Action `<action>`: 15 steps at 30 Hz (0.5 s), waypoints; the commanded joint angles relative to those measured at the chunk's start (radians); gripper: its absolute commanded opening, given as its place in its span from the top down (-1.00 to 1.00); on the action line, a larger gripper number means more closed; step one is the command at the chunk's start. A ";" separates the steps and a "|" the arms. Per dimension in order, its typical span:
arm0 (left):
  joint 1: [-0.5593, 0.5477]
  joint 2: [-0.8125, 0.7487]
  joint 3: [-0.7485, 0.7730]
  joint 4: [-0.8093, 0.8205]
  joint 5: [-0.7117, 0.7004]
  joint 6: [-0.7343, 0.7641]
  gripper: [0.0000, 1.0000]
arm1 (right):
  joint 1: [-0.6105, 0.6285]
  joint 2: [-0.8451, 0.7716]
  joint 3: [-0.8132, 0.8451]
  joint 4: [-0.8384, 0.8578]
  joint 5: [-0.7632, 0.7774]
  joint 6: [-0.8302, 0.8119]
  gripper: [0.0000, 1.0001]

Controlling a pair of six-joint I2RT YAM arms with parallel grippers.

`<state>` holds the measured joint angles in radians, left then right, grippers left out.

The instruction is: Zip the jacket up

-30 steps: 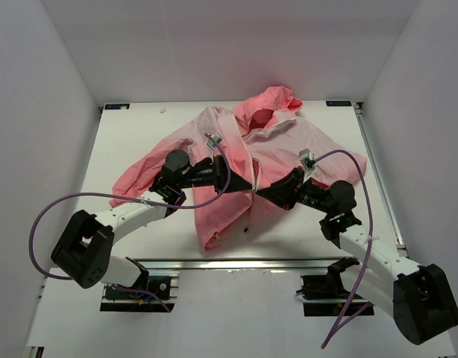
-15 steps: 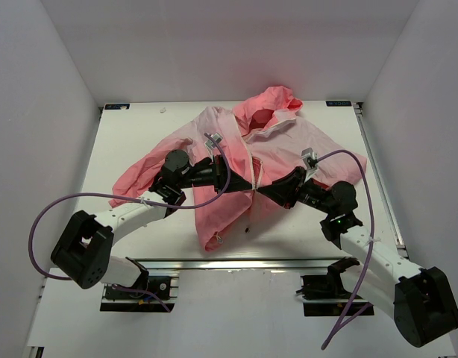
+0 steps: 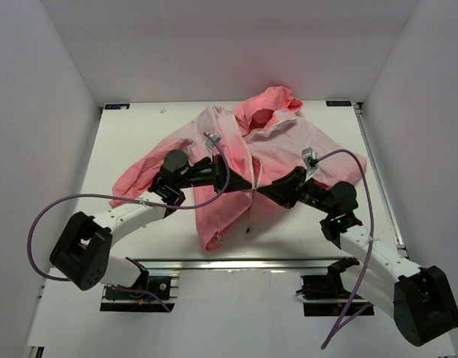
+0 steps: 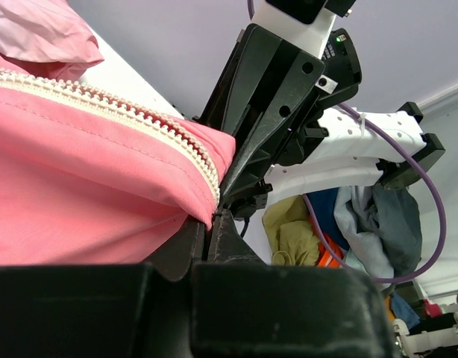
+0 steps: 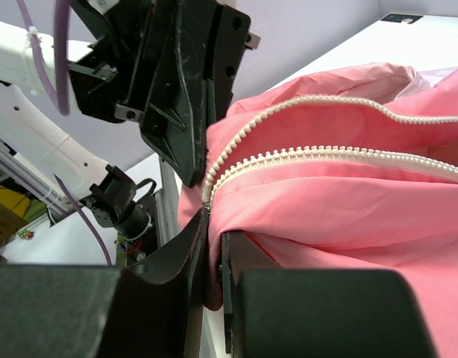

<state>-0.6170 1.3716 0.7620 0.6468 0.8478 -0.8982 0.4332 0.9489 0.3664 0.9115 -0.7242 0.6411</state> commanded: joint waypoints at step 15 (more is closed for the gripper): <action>0.002 -0.046 0.023 -0.001 0.002 0.022 1.00 | 0.001 0.013 0.057 0.081 -0.040 -0.006 1.00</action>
<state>-0.6170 1.3354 0.7620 0.6067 0.8280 -0.8692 0.4332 0.9581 0.3706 0.8951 -0.7479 0.6266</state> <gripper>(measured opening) 0.037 0.134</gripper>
